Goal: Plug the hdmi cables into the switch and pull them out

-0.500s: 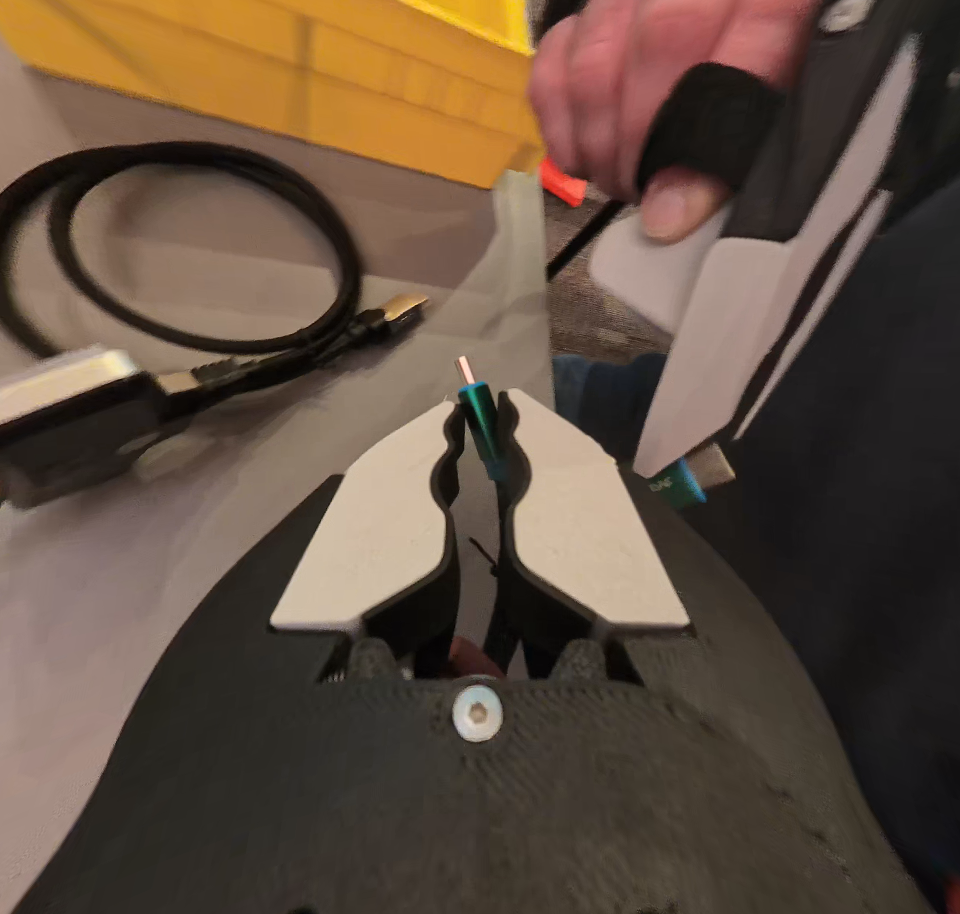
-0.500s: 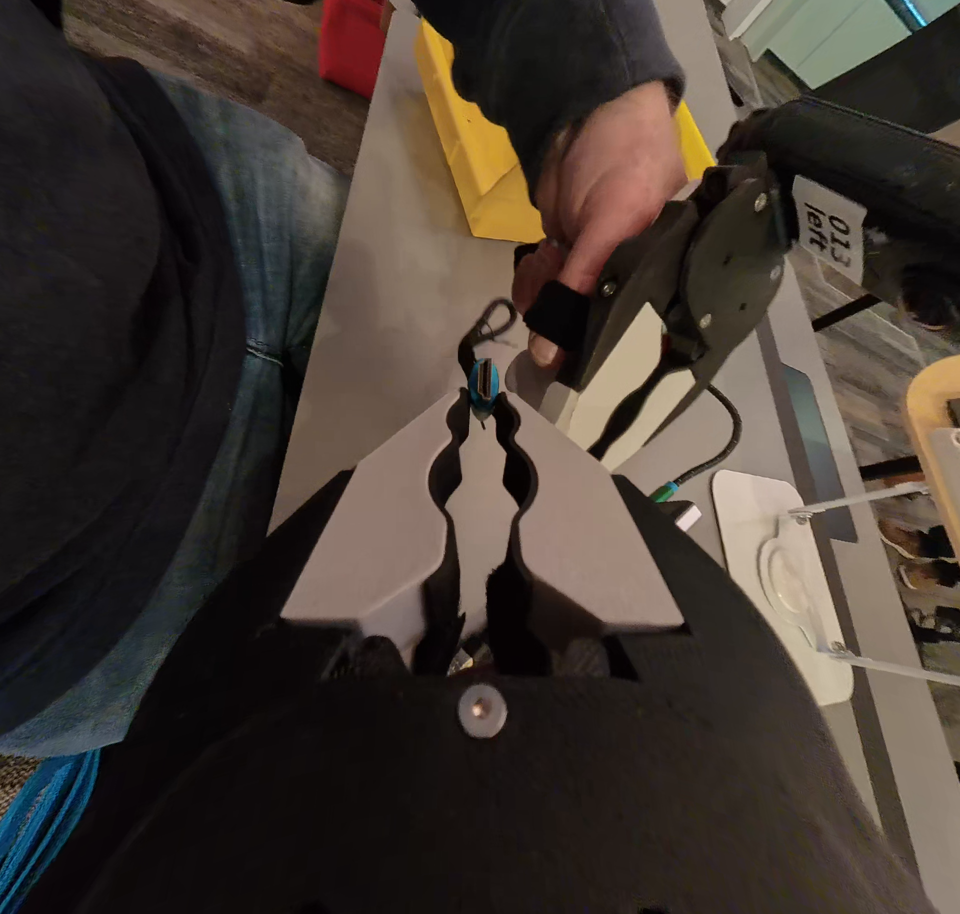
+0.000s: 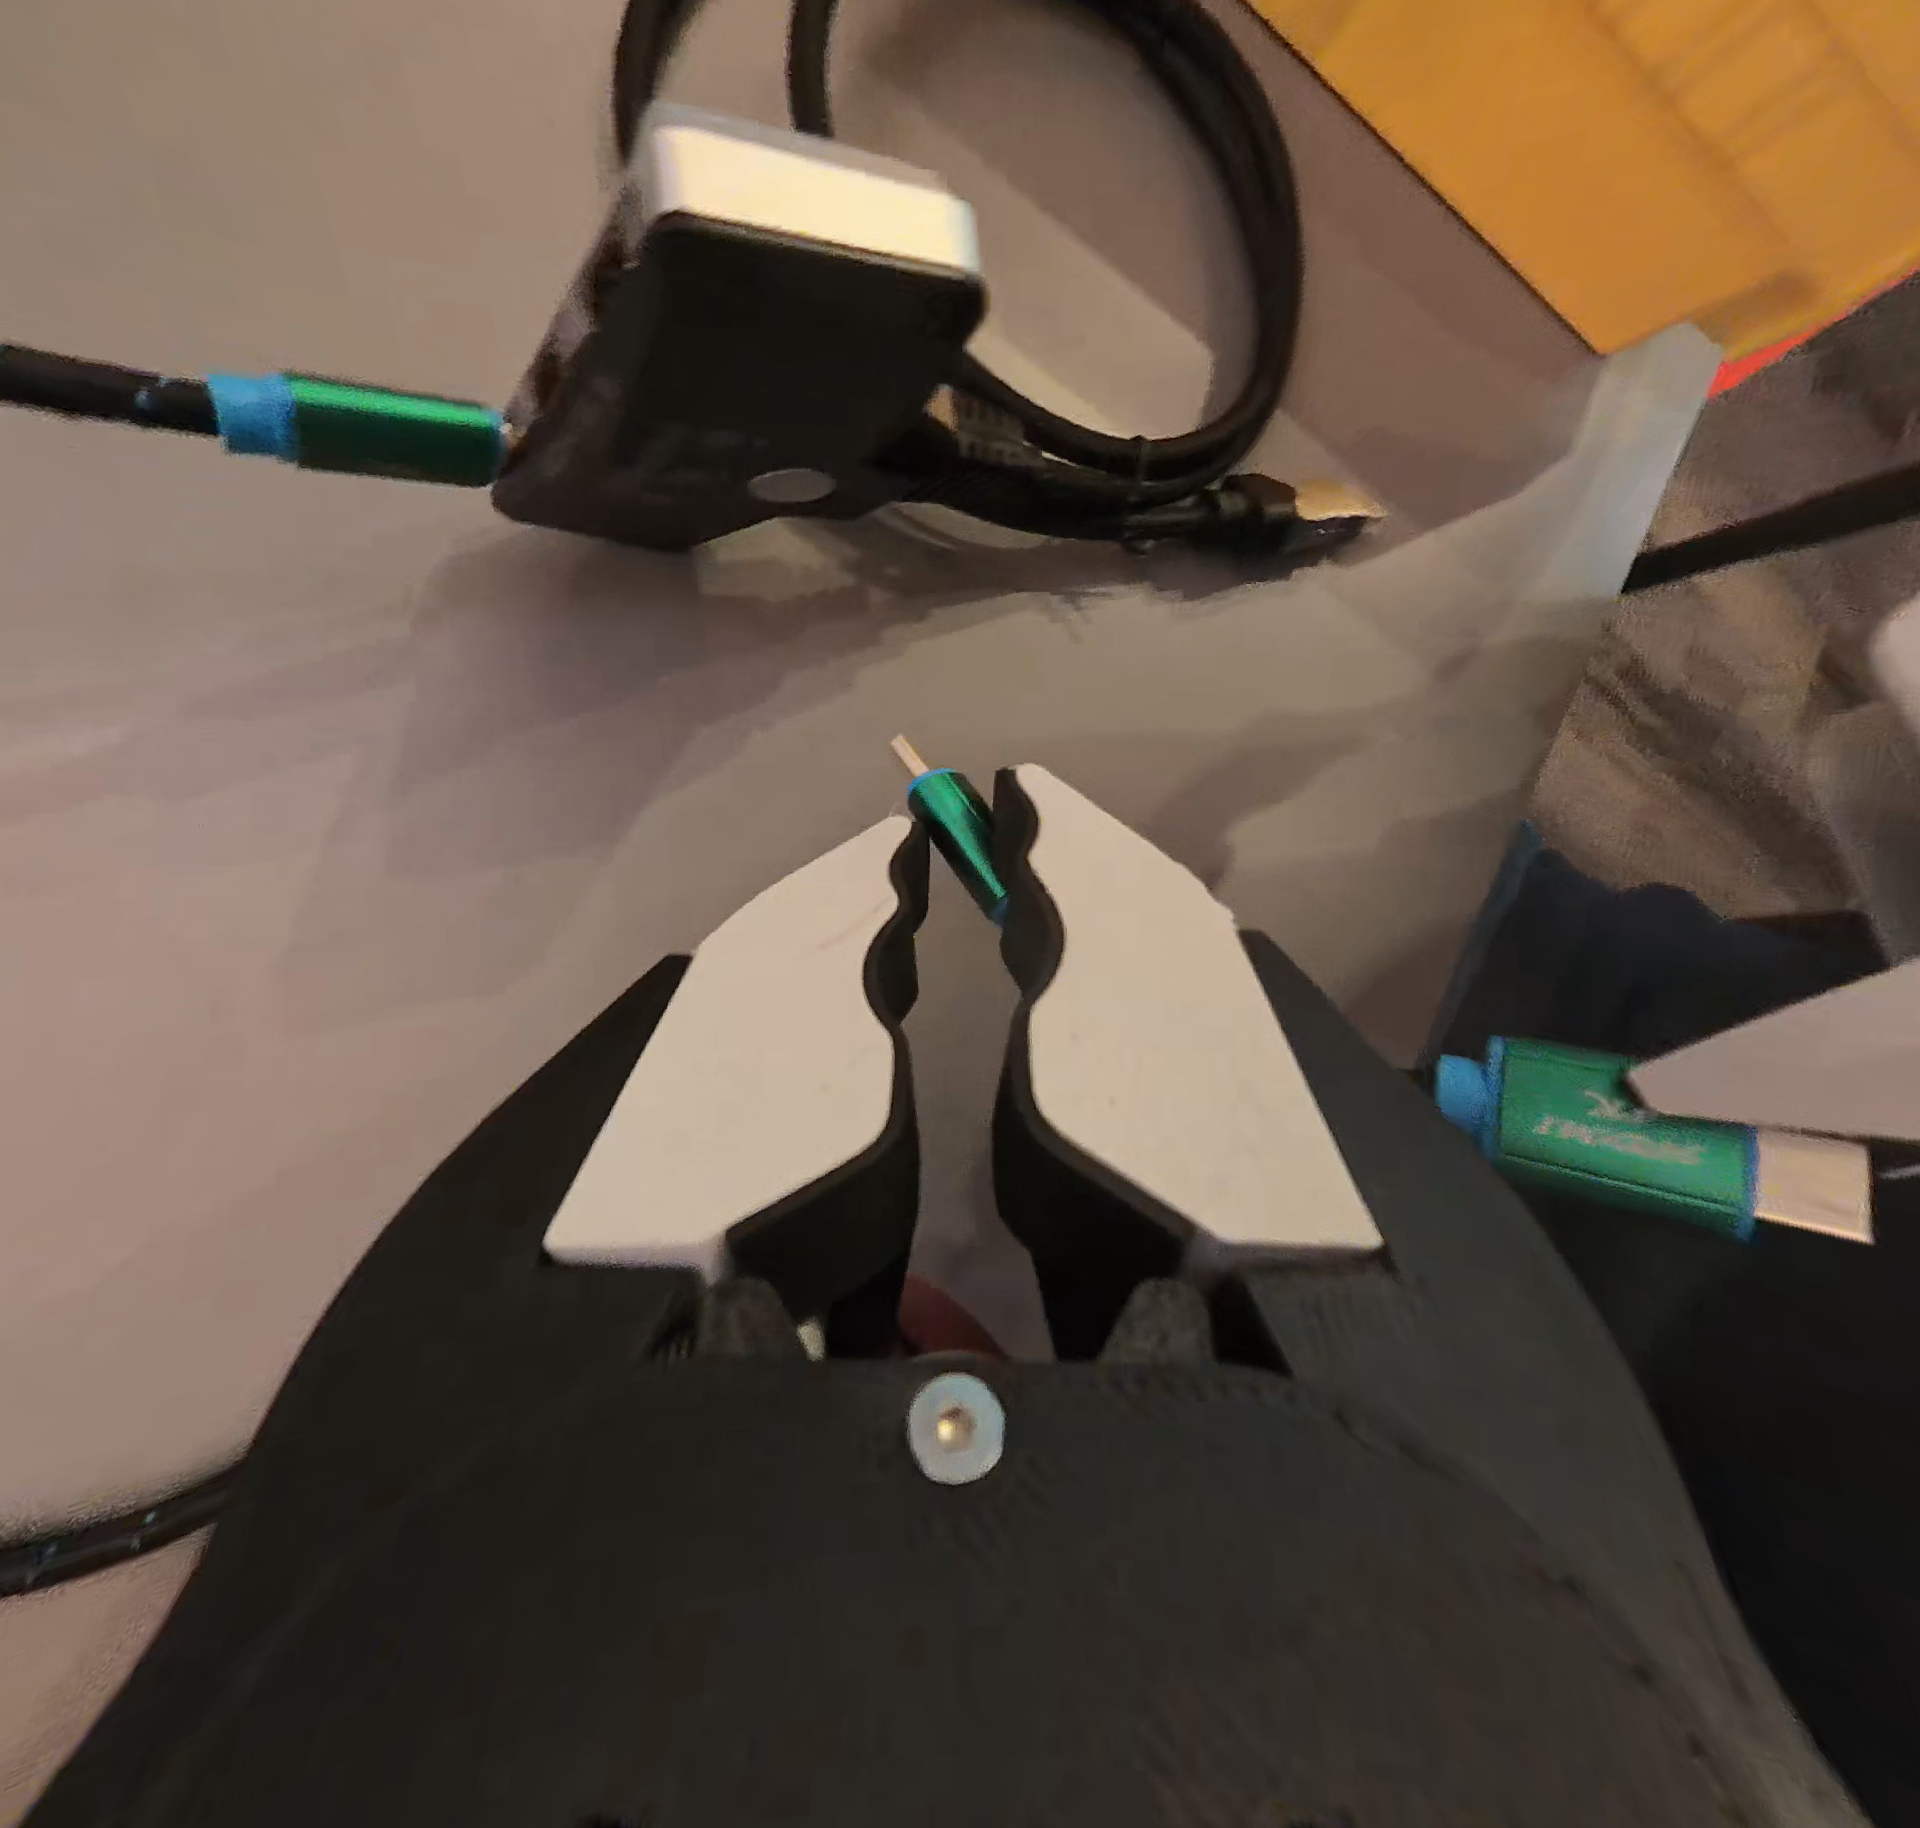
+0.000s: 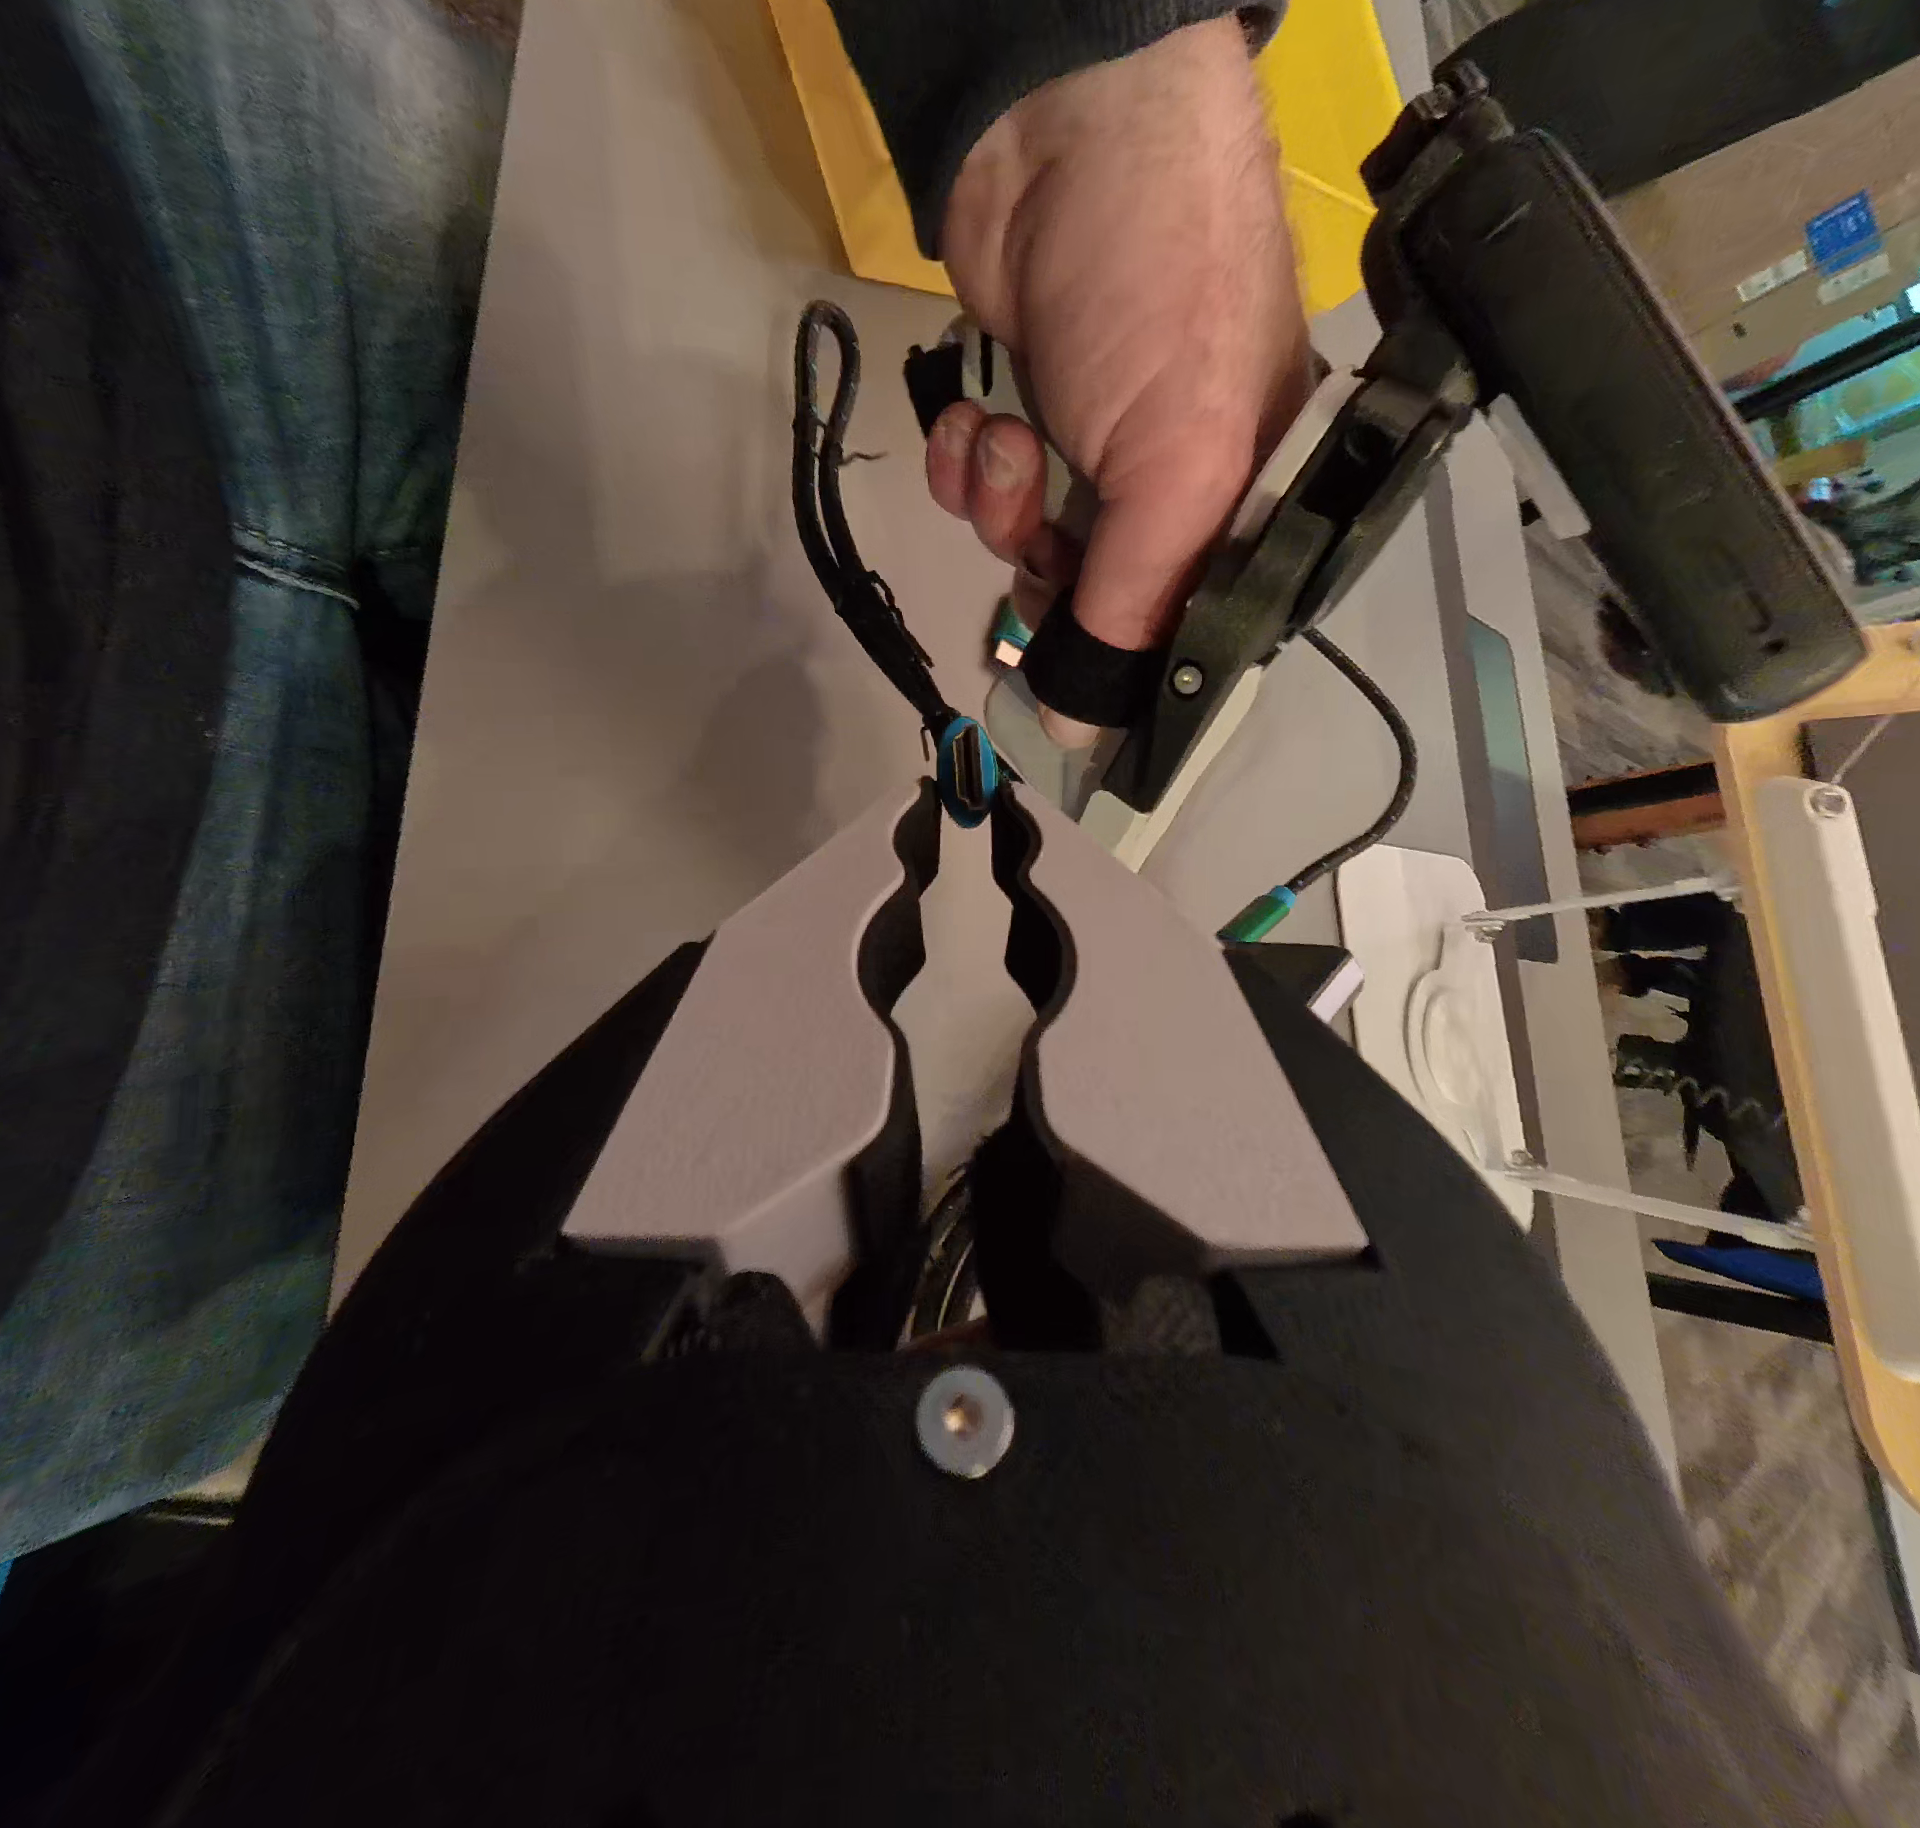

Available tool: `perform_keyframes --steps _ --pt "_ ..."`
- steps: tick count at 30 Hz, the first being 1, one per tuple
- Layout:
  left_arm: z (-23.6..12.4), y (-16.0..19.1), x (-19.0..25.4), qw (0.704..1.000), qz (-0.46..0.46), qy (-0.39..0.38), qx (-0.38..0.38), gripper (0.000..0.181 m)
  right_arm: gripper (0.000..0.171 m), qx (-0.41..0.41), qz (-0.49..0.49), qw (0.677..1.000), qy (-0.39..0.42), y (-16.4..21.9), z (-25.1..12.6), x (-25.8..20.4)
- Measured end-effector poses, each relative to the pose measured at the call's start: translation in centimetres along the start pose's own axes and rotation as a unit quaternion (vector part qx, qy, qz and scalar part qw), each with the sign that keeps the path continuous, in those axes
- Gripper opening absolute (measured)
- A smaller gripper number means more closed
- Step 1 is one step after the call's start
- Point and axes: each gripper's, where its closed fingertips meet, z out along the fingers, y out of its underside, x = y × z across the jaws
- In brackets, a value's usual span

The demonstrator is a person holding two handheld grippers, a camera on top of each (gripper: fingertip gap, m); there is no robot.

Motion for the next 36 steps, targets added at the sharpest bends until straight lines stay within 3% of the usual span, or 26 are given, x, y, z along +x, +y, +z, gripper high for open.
perform_keyframes --steps 4,8,11,14,20,22,24,25,27,30,34,36 --pt "1.0 0.9 -0.4 1.0 -0.03 -0.004 0.001 0.012 0.008 -0.001 0.026 1.0 -0.018 0.5 1.0 -0.4" --pt "1.2 0.7 -0.3 1.0 -0.023 0.001 0.016 0.014 0.008 0.033 0.113 0.991 -0.057 1.2 1.4 -0.1" --pt "0.6 0.0 -0.3 0.999 0.0 -0.002 0.038 0.035 0.008 0.064 0.185 0.978 -0.078 1.3 1.4 0.6" --pt "-1.4 -1.2 -0.7 0.996 0.006 -0.016 0.093 0.042 0.008 0.078 0.25 0.961 -0.084 1.9 1.5 1.5" --pt "-6.2 -2.3 1.8 0.972 0.123 -0.1 0.172 0.053 0.008 0.13 0.403 0.899 -0.107 2.2 1.5 3.3" --pt "-6.7 -2.4 2.5 0.942 0.205 -0.19 0.184 0.037 0.008 0.138 0.444 0.877 -0.121 2.1 1.7 3.3" --pt "-7.0 -2.4 3.0 0.908 0.272 -0.255 0.193 0.037 0.008 0.151 0.482 0.853 -0.134 2.2 1.7 3.3" --pt "-6.9 -2.3 3.3 0.908 0.274 -0.248 0.196 0.055 0.008 0.161 0.497 0.842 -0.136 2.2 1.7 3.4" --pt "-7.0 -1.9 3.0 0.918 0.253 -0.234 0.196 0.062 0.008 0.171 0.513 0.831 -0.134 2.3 1.4 3.8" --pt "-7.3 -2.3 3.9 0.907 0.272 -0.232 0.224 0.063 0.008 0.188 0.532 0.815 -0.132 1.7 0.9 4.4" --pt "-5.5 -2.4 4.7 0.875 0.322 -0.301 0.203 0.064 0.007 0.242 0.581 0.763 -0.148 -0.1 0.3 5.4" --pt "-5.7 -2.7 3.9 0.862 0.294 -0.347 0.225 0.047 0.007 0.258 0.598 0.744 -0.146 -0.6 0.0 5.8"
